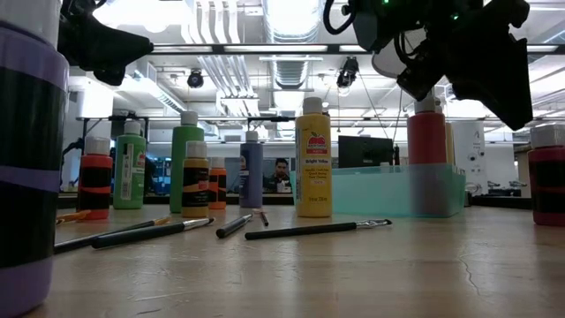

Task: Pick & Place Paint Supplies
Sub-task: Put the small dark pink paint bottle into the green bin

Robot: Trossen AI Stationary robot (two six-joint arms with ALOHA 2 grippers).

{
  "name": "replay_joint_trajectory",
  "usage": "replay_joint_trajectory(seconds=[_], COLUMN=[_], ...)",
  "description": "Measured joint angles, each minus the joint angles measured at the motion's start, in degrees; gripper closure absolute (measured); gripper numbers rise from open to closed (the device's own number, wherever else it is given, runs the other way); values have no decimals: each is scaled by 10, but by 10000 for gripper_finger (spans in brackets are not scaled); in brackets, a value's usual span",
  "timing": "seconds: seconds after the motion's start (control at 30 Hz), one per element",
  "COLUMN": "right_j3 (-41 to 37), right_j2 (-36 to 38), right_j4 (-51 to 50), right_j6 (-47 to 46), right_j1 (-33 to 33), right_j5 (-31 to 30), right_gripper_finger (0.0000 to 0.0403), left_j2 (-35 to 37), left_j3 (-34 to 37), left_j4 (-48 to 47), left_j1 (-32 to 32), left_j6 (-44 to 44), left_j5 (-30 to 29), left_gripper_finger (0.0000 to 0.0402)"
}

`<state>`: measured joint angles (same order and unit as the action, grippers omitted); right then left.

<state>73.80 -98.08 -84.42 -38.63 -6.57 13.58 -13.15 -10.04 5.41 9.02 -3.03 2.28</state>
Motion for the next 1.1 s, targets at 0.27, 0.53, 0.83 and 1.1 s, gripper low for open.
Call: replay_joint_trajectory(seconds=[0.27,0.53,0.83,1.1], right_j3=[-19,-35,-38,-45], right_j2=[1,1,1,1], right_j4=[13,16,28,29], right_j6=[-2,-3,-3,-2], right_j1=[-1,-6,-7,-7], right_j5=[14,16,16,17], right_gripper_finger=[204,195,205,237], left_j2=[0,0,0,0], left_j3=[0,0,0,0], left_j4=[0,0,0,0], left_j1=[0,0,0,0], left_j6=[0,0,0,0], left_j5=[0,0,0,0], left_gripper_finger=[326,326,326,326])
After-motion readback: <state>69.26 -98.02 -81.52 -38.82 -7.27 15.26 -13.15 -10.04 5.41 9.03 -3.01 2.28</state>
